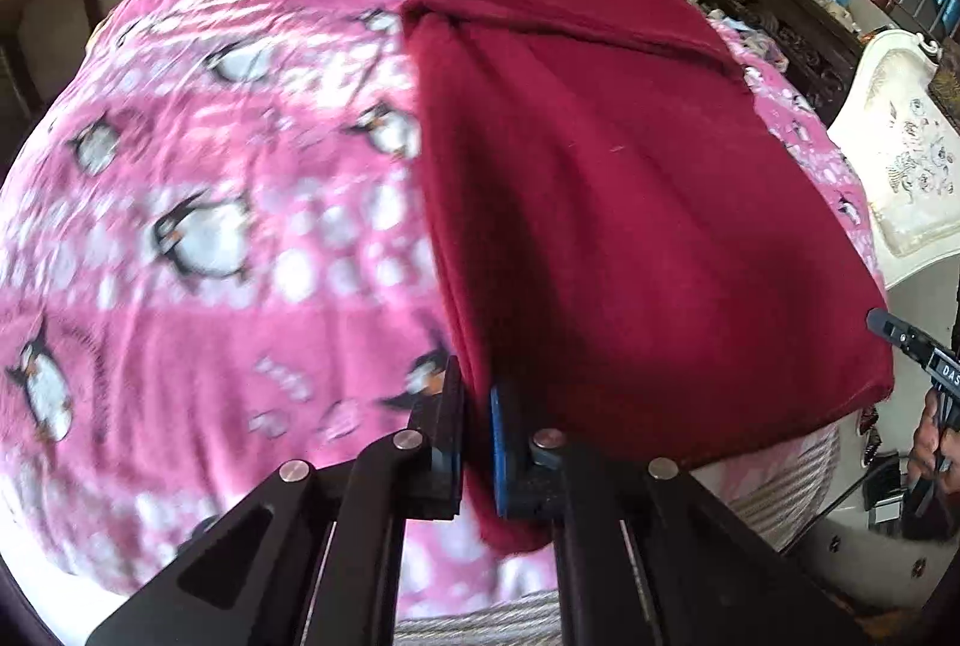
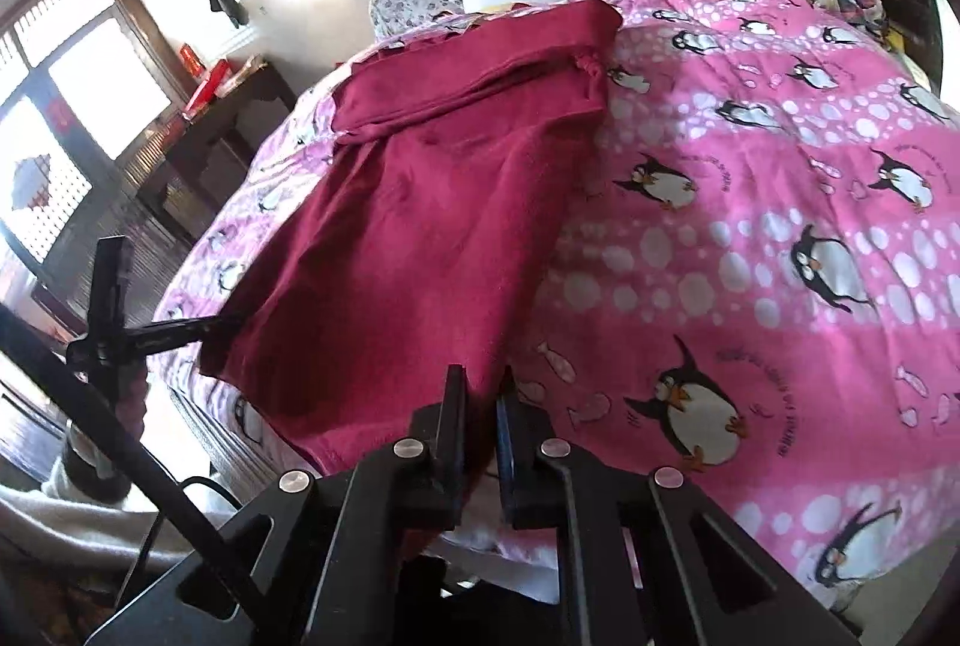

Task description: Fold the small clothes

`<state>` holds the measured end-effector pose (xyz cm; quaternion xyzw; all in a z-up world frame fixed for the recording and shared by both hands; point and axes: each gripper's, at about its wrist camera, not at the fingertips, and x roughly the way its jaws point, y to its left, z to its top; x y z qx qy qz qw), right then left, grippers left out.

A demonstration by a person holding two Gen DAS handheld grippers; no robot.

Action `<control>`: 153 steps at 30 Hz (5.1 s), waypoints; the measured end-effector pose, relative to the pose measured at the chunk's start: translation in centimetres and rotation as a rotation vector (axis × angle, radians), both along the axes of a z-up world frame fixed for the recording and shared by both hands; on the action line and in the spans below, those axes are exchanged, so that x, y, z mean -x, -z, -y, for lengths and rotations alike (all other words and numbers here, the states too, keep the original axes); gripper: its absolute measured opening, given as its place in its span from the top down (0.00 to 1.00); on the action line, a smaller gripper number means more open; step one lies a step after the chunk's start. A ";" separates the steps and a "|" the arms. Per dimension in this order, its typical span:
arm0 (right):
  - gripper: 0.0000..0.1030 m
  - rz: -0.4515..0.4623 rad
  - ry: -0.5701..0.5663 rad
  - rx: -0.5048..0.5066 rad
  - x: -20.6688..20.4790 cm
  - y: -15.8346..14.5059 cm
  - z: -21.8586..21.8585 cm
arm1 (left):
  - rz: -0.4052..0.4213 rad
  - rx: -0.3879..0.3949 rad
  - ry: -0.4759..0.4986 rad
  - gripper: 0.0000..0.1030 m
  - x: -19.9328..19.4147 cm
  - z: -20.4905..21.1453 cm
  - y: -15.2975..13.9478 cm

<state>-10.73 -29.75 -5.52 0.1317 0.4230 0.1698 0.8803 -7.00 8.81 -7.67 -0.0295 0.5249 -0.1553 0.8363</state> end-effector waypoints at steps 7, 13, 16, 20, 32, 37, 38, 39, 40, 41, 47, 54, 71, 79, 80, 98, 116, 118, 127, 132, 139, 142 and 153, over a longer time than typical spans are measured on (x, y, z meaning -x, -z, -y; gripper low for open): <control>0.74 -0.108 0.039 -0.189 -0.5 3.1 2.1 | -0.019 0.017 0.010 0.90 0.1 -0.9 -0.1; 0.31 -0.161 -0.019 -0.212 1.1 2.8 1.8 | -0.034 0.086 -0.016 0.32 0.5 -1.2 -0.2; 0.40 -0.172 -0.030 -0.347 1.2 4.0 2.1 | -0.055 0.111 -0.013 0.29 0.3 -0.4 0.3; 0.78 -0.169 -0.046 -0.343 1.1 4.9 1.4 | -0.044 0.056 0.020 0.40 0.3 1.3 0.9; 0.91 0.157 -0.129 -0.420 -4.9 -6.0 2.7 | 0.091 0.214 0.104 0.93 -5.2 0.3 -8.7; 0.91 0.246 -0.093 -0.436 -12.4 -9.4 3.6 | 0.167 0.230 0.010 0.93 -12.7 -0.6 -12.6; 0.91 0.250 -0.075 -0.445 -14.4 -9.8 4.0 | 0.171 0.239 -0.001 0.93 -15.0 -0.6 -13.2; 0.91 0.252 -0.061 -0.448 -16.2 -10.0 4.1 | 0.185 0.229 -0.022 0.93 -16.5 -0.6 -13.7; 0.91 0.255 -0.045 -0.443 -17.7 -10.1 4.2 | 0.197 0.218 -0.045 0.93 -18.7 -0.4 -14.1; 0.91 0.258 -0.020 -0.430 -19.7 -10.3 4.4 | 0.199 0.211 -0.051 0.93 -20.3 -0.3 -14.4; 0.91 0.209 0.107 -0.383 -29.7 -8.9 5.9 | 0.165 0.194 -0.177 0.93 -31.7 1.3 -12.1; 0.59 -0.005 0.202 -0.447 -36.9 -2.6 8.2 | 0.021 0.265 -0.210 0.75 -37.3 1.2 -7.8; 0.45 0.152 0.133 0.065 -38.6 -4.6 -1.2 | 0.162 0.020 -0.186 0.26 -35.9 5.0 -7.1; 0.45 0.032 0.191 0.052 -42.1 -2.0 0.4 | 0.065 0.108 -0.262 0.24 -38.7 2.1 -5.6; 0.44 0.045 0.193 0.045 -41.1 -2.5 0.5 | 0.075 0.101 -0.270 0.24 -37.9 1.7 -6.0; 0.34 0.011 0.090 0.266 -27.1 0.0 -0.2 | 0.078 -0.109 -0.156 0.21 -23.1 1.2 0.0; 0.26 0.304 0.160 0.316 -30.0 -11.5 -8.9 | 0.067 -0.014 -0.199 0.17 -22.4 -2.8 -0.2; 0.26 0.286 0.045 0.215 -31.1 -11.5 -10.7 | 0.065 -0.002 -0.207 0.16 -22.6 -2.9 0.1; 0.51 0.179 -0.170 0.190 -42.1 -5.8 -23.2 | 0.091 0.015 -0.205 0.11 -22.5 -2.7 0.5; 0.50 0.059 -0.108 0.137 -47.2 -2.0 -24.9 | 0.104 0.019 -0.196 0.05 -22.7 -2.5 0.8; 0.37 0.075 -0.130 0.058 -43.6 -4.8 -21.3 | 0.113 0.067 -0.206 0.04 -22.6 -2.7 0.6; 0.31 0.100 -0.130 0.046 -40.4 -5.9 -18.2 | 0.111 0.104 -0.232 0.04 -22.7 -3.4 0.3; 0.13 0.048 -0.177 0.035 -41.5 -5.1 -24.2 | 0.109 0.088 -0.264 0.04 -23.2 -1.8 0.2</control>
